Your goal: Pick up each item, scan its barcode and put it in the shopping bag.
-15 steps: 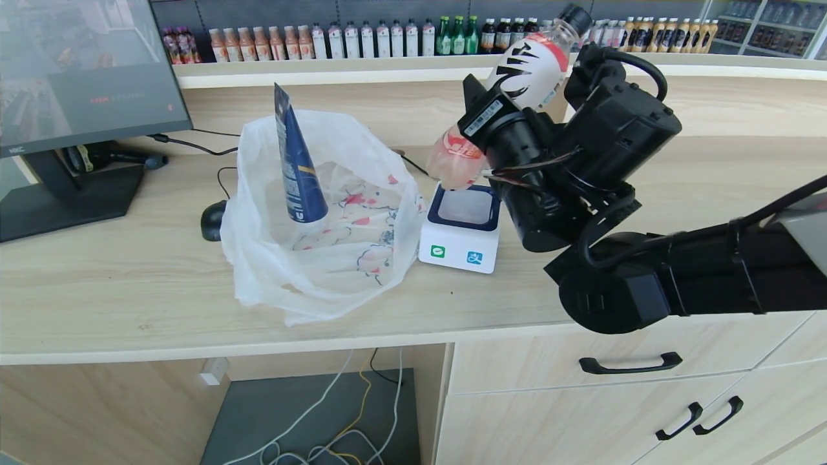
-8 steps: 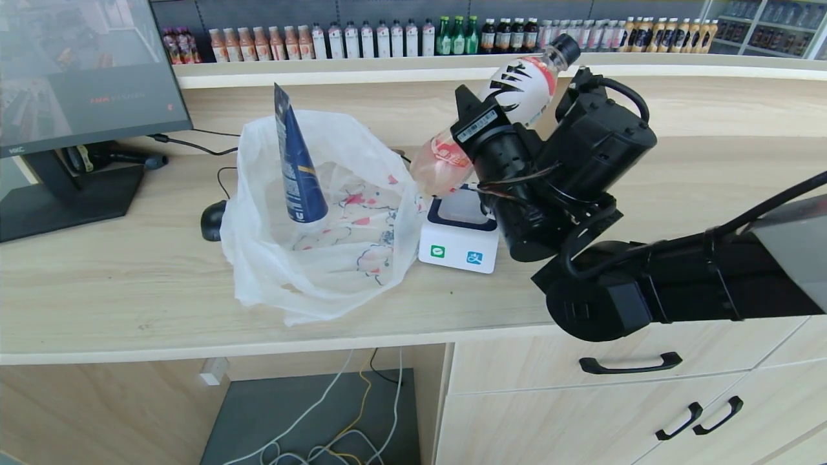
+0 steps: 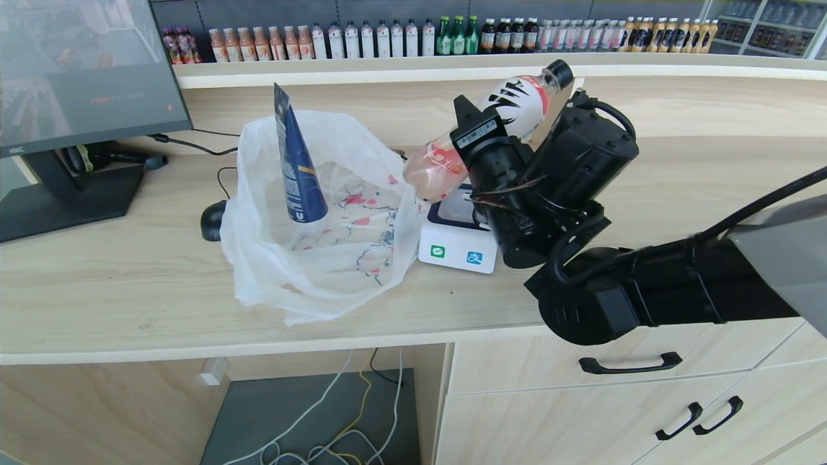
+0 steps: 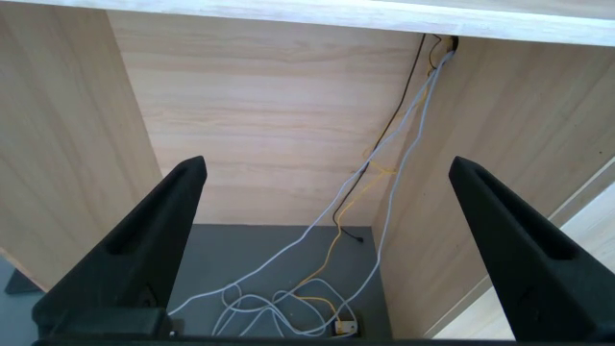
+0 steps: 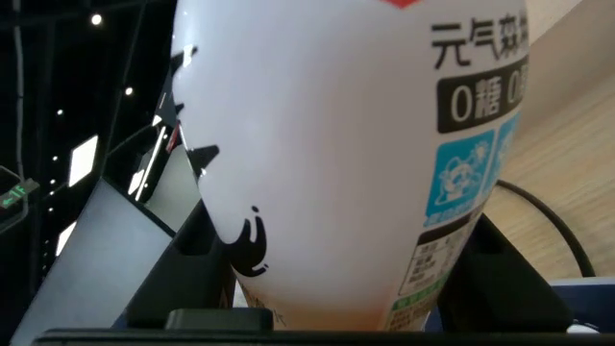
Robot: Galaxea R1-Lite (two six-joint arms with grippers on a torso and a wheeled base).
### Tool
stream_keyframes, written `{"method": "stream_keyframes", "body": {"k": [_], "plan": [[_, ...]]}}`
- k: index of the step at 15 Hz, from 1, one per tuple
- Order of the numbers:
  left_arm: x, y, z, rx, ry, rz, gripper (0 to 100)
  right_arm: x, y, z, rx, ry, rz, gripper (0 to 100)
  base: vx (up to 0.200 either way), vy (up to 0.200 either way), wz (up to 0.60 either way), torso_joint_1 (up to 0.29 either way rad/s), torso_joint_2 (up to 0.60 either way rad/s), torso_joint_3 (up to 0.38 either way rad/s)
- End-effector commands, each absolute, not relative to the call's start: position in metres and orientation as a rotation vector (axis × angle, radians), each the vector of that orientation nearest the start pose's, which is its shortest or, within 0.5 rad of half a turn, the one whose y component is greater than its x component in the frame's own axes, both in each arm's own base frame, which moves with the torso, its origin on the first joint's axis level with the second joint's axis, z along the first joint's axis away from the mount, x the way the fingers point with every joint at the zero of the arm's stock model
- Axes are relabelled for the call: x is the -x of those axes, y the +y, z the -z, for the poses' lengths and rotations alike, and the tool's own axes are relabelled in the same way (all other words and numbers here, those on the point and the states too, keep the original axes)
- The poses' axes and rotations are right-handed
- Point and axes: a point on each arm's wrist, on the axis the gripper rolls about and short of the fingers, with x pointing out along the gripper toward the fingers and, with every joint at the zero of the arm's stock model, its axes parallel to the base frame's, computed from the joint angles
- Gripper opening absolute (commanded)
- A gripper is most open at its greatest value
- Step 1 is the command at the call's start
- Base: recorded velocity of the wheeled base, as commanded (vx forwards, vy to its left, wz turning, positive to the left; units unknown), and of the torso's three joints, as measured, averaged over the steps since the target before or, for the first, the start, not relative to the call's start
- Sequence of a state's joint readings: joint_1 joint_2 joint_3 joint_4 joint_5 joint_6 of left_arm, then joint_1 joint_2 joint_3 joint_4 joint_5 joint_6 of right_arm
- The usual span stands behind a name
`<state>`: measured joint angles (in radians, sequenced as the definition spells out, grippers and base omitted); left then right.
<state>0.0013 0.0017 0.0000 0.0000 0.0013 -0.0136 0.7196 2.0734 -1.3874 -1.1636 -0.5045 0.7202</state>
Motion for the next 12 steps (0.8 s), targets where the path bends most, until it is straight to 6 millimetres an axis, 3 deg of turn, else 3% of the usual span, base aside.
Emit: {"method": "stream_keyframes", "body": {"k": [1, 12], "plan": [[0.0227, 0.0000, -0.0755, 0.014, 0.002, -0.003, 100, -0.3205, 0.2663, -0.2559, -0.983, -0.303, -0.348, 0, 0.000, 0.000, 0.00, 0.000, 0.00, 0.000], [0.0227, 0.0000, -0.0755, 0.014, 0.002, -0.003, 100, -0.3232, 0.2633, -0.2537, -1.012, -0.300, -0.335, 0, 0.000, 0.000, 0.00, 0.000, 0.00, 0.000]]}}
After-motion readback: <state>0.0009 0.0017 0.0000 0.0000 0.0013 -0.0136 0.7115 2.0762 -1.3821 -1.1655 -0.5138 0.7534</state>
